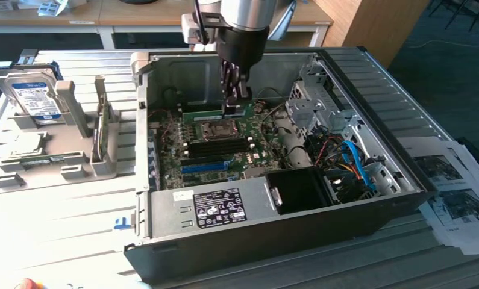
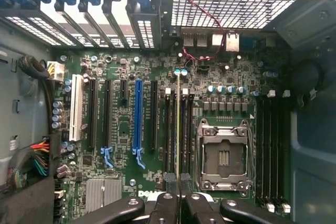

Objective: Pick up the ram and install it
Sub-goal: 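Insert the ram into the slot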

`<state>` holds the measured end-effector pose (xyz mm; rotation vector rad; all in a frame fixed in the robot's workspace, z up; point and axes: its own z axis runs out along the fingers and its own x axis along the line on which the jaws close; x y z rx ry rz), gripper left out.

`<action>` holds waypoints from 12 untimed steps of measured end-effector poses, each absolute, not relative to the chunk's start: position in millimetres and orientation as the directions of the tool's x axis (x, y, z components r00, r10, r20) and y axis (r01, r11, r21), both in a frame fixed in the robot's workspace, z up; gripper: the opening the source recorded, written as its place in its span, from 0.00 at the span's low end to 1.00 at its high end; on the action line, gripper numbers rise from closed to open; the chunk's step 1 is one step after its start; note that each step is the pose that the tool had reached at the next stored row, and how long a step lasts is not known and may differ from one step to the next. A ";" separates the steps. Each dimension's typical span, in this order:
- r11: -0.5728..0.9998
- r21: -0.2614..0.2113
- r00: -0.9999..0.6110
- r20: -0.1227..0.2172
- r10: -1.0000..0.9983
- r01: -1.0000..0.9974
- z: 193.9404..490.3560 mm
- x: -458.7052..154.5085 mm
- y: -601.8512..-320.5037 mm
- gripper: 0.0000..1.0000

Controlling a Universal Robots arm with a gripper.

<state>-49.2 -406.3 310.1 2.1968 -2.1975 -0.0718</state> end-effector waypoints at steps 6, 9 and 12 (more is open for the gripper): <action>0.000 0.056 -0.001 -0.009 -1.000 -0.998 304.3 -49.2 -406.3 0.12; 0.000 0.056 -0.001 -0.009 -1.000 -0.998 301.4 -49.2 -406.3 0.12; 0.000 0.056 -0.001 -0.009 -1.000 -0.998 298.6 -49.2 -406.3 0.12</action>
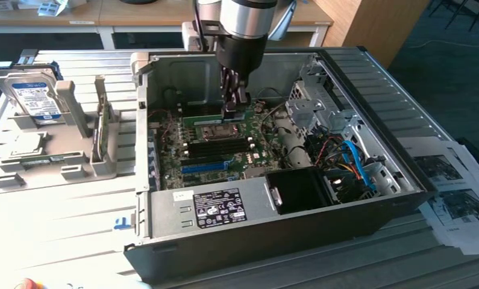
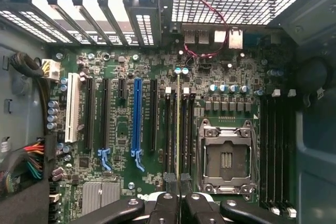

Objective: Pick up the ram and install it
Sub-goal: 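Insert the ram into the slot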

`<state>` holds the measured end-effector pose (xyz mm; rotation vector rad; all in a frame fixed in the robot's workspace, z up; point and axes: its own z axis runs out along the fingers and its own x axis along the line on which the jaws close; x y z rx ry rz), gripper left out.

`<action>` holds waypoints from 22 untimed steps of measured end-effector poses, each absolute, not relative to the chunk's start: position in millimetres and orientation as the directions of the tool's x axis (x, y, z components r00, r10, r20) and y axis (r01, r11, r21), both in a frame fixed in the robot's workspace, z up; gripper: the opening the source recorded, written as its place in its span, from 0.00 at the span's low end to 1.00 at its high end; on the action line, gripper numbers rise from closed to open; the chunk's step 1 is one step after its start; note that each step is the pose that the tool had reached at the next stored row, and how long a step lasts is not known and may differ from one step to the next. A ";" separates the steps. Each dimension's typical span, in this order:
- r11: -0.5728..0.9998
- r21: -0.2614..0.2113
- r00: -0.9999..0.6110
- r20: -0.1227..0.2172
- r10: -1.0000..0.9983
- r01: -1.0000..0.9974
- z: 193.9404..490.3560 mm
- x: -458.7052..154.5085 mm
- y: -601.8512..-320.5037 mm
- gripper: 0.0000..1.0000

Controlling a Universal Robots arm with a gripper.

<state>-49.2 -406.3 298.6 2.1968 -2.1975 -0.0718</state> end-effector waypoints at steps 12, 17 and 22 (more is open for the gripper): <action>0.000 0.056 -0.001 -0.009 -1.000 -0.998 284.2 -49.2 -406.3 0.12; 0.000 0.056 -0.001 -0.009 -1.000 -0.998 276.8 -49.2 -406.3 0.12; 0.000 0.056 -0.001 -0.009 -1.000 -0.998 272.7 -49.2 -406.3 0.12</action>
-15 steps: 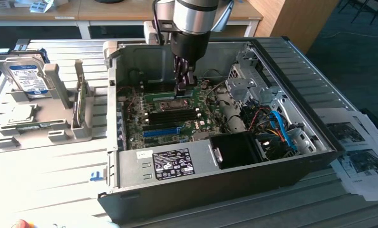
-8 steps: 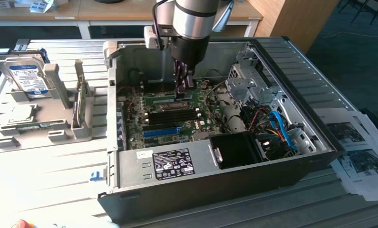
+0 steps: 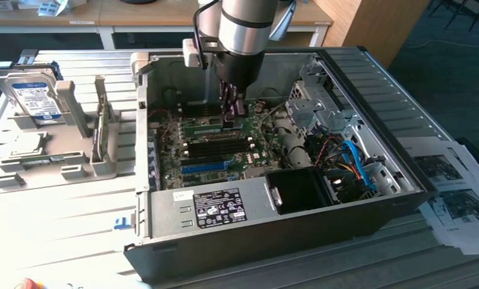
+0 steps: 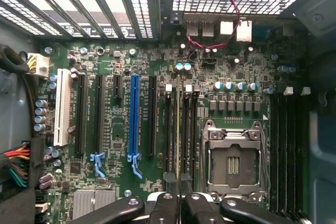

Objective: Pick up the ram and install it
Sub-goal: 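Insert the ram into the slot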

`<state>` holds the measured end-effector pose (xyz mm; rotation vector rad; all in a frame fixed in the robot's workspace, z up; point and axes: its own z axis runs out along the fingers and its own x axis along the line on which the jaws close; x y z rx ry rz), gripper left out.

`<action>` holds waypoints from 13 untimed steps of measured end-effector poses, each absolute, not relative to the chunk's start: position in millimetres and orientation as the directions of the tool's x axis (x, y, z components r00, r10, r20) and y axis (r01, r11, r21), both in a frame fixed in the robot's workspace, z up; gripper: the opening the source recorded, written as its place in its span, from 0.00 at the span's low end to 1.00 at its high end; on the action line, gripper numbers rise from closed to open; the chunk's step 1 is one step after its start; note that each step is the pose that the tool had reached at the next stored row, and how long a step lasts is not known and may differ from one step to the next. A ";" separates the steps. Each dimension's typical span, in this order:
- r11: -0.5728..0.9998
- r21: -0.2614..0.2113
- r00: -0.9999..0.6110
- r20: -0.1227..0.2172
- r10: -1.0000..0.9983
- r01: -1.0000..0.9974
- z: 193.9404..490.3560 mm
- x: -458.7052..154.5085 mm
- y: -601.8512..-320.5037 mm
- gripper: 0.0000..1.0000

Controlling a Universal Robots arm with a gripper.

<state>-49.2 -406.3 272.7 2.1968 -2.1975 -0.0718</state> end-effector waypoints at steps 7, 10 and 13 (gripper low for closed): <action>0.000 0.056 -0.001 -0.009 -1.000 -0.998 272.6 -47.6 -406.3 0.12; 0.000 0.056 -0.001 -0.009 -1.000 -0.998 272.7 -44.6 -406.4 0.12; 0.000 0.056 -0.001 -0.009 -1.000 -0.998 272.7 -44.1 -406.3 0.12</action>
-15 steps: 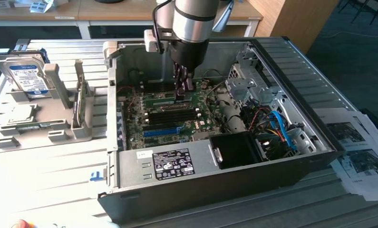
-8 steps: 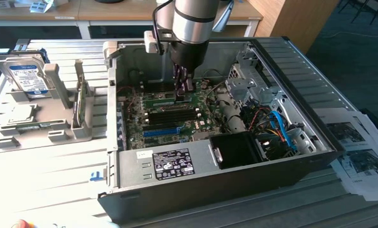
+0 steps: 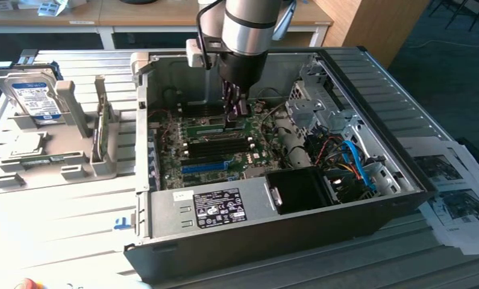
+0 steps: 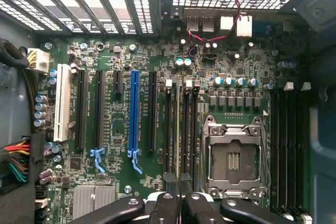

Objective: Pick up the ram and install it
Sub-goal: 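Insert the ram into the slot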

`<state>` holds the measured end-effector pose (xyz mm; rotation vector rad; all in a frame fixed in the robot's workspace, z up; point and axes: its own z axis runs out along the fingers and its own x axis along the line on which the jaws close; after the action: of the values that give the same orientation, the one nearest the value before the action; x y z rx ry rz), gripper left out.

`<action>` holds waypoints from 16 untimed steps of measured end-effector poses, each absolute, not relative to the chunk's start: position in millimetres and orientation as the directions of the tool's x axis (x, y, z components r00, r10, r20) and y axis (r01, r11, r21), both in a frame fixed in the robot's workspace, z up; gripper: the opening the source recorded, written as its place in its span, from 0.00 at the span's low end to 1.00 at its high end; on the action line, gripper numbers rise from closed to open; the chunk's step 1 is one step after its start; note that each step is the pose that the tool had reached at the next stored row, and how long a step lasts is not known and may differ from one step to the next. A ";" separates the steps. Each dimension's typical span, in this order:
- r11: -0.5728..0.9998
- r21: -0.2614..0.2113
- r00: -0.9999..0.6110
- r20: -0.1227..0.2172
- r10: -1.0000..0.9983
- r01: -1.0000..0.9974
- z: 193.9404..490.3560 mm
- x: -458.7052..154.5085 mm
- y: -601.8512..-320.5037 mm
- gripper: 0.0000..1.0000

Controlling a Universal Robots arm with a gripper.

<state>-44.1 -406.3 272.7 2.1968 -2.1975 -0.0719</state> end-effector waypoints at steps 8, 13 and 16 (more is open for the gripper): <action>0.000 0.056 -0.001 -0.009 -1.000 -0.998 266.1 -44.0 -406.3 0.12; 0.000 0.056 -0.001 -0.009 -1.000 -0.998 260.0 -44.0 -406.3 0.12; 0.000 0.056 -0.001 -0.009 -1.000 -0.998 257.7 -44.0 -406.3 0.12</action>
<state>-44.0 -406.3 257.7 2.1969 -2.1975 -0.0719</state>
